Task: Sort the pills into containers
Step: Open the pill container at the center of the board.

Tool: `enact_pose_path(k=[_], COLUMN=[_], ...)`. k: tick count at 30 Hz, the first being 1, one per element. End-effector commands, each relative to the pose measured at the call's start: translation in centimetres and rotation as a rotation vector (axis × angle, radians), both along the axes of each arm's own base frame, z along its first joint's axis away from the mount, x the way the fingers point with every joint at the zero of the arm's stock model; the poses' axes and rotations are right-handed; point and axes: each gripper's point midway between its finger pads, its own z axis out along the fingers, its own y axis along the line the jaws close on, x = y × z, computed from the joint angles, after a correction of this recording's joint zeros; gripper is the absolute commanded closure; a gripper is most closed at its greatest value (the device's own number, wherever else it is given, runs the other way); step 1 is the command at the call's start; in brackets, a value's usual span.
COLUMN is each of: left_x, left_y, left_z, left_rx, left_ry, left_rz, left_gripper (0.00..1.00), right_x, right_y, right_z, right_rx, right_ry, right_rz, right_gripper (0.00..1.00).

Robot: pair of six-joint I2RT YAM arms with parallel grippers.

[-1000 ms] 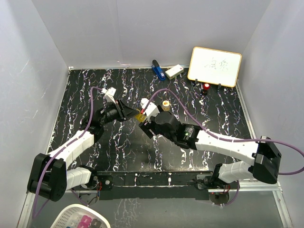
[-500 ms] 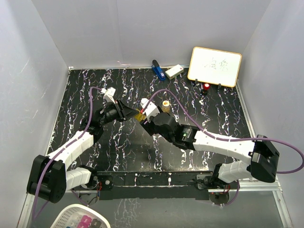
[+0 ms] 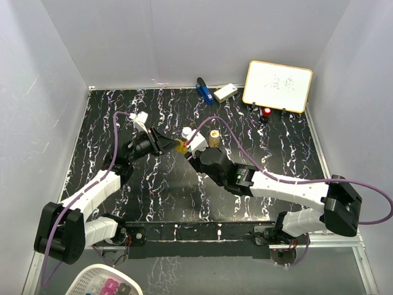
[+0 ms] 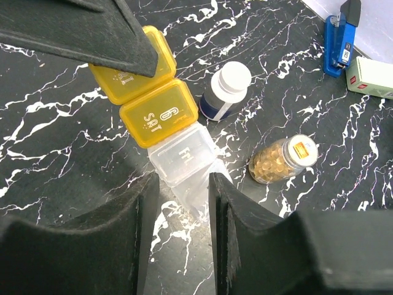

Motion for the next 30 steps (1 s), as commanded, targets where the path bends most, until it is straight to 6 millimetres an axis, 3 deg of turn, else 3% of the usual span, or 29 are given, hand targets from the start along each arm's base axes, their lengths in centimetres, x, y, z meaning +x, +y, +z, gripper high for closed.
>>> enact_pose_path(k=[1, 8, 9, 12, 14, 30], left_x=[-1.4, -1.9, -2.0, -1.9, -1.8, -1.4], left_y=[-0.4, -0.3, -0.3, -0.1, -0.1, -0.3], left_z=[1.9, 1.2, 1.1, 0.9, 1.1, 1.0], left_rx=[-0.038, -0.021, -0.016, -0.009, -0.012, -0.008], left_ry=[-0.046, -0.021, -0.018, -0.016, -0.021, -0.004], left_rz=[-0.058, -0.068, -0.064, -0.056, -0.053, -0.052], left_gripper=[1.0, 1.0, 1.0, 1.0, 1.0, 1.0], right_x=[0.9, 1.3, 1.3, 1.0, 0.6, -1.6], right_y=[-1.0, -2.6, -2.7, -2.4, -2.0, 0.5], right_z=[3.2, 5.5, 5.9, 6.4, 6.4, 4.0], right_rx=[0.097, 0.133, 0.137, 0.146, 0.148, 0.103], right_ry=[-0.079, -0.15, -0.156, -0.151, -0.142, -0.041], right_rz=[-0.079, -0.133, -0.133, -0.101, -0.072, 0.105], right_gripper=[0.66, 0.69, 0.66, 0.38, 0.3, 0.23])
